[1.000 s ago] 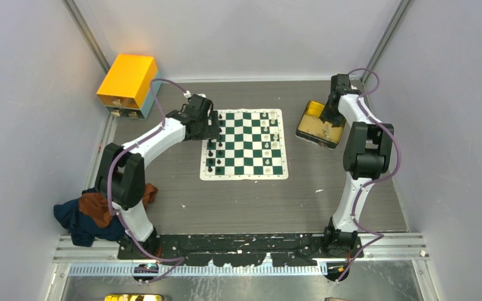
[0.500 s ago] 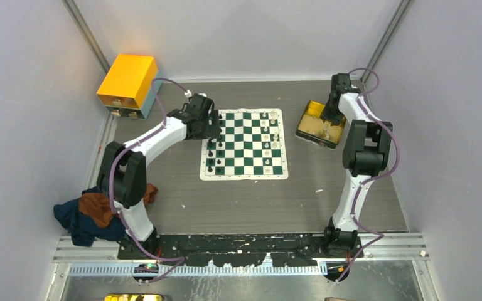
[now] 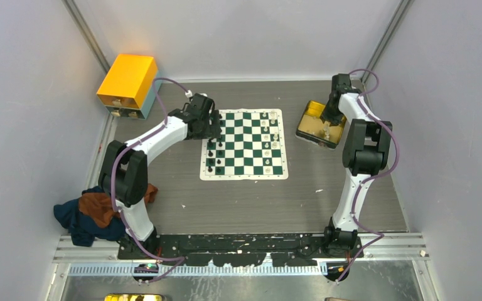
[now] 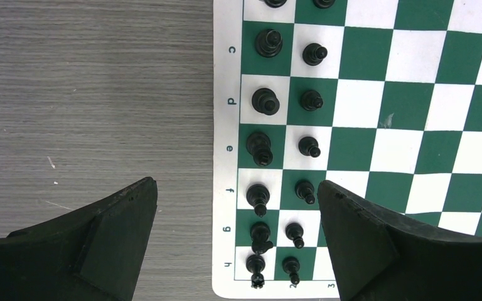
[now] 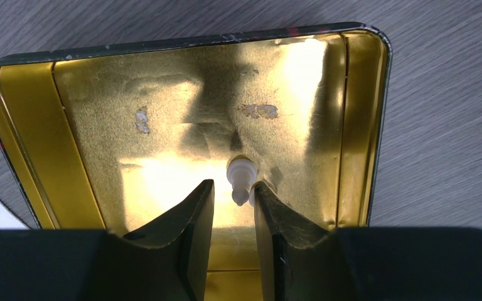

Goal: Set up the chess pieces on the board
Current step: Pick up the chess piece from the storage box.

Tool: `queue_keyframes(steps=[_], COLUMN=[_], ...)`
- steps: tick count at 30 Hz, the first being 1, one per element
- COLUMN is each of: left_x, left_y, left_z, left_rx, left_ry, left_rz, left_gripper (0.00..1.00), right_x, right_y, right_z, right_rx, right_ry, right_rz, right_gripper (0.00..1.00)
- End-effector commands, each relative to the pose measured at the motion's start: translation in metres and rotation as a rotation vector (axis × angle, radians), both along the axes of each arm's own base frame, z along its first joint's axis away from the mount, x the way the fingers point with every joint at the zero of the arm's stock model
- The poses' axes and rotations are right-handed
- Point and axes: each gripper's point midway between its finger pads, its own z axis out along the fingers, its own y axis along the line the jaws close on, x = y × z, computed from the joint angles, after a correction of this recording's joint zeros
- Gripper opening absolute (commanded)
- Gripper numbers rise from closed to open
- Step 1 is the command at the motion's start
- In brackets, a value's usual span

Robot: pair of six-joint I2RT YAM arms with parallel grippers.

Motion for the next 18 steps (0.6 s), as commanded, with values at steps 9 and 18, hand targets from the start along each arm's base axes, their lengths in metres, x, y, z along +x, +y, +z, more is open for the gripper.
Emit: queue_keyframes(steps=[9, 18], left_x=[0.0103, 0.0093], left_y=[-0.0042, -0.0042], left_z=[0.0137, 0.0128], left_rx=[-0.008, -0.009], left_ry=[-0.046, -0.043], left_rz=[0.001, -0.002], left_gripper=[0.99, 0.99], right_x=[0.009, 0.0066], right_y=[0.0003, 0.0008], right_z=[0.0069, 0.0055], right_rx=[0.013, 0.016], right_ry=[-0.034, -0.028], right_rz=[-0.009, -0.011], right_gripper=[0.31, 0.28])
